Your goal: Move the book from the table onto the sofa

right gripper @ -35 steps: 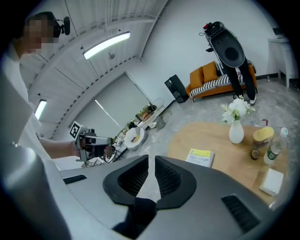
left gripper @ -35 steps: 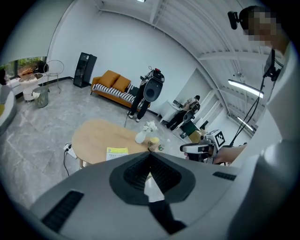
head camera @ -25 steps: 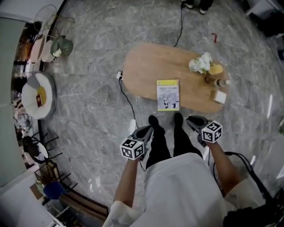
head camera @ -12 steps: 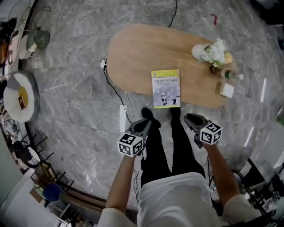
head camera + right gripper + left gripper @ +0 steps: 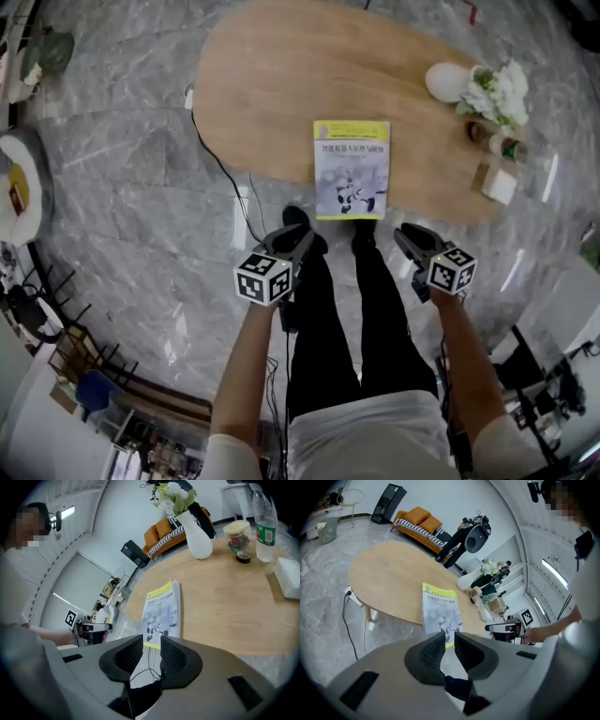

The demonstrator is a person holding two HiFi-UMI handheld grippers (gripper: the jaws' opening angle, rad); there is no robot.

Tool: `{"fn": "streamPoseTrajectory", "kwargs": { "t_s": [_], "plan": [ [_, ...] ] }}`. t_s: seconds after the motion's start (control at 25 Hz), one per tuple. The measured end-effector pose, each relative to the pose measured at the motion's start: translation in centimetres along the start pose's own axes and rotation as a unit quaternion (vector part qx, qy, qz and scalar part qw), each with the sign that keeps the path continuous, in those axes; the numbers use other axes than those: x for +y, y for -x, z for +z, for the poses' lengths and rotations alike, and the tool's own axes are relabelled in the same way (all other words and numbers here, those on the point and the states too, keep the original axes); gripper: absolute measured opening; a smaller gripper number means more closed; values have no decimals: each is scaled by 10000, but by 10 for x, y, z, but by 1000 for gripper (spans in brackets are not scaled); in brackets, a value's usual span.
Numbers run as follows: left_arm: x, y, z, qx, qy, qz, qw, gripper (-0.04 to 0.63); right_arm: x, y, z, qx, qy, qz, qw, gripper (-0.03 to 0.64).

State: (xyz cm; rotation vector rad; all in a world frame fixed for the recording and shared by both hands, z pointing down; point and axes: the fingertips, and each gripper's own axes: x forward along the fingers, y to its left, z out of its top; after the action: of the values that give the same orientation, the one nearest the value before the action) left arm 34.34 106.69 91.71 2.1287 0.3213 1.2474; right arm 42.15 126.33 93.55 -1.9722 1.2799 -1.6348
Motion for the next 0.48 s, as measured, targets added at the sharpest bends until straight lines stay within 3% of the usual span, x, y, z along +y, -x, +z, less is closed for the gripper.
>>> {"fn": "streamPoseTrajectory", "kwargs": {
  "t_s": [0.32,0.48],
  "plan": [
    [48,-54,-31,431,378,-6,9984,92,-41,-38,-36,596,-185,125,9980,173],
    [59,-76,-44,622,579,-193,9962,121,-54,-54,-47,689,-420,163,9966,209]
  ]
}}
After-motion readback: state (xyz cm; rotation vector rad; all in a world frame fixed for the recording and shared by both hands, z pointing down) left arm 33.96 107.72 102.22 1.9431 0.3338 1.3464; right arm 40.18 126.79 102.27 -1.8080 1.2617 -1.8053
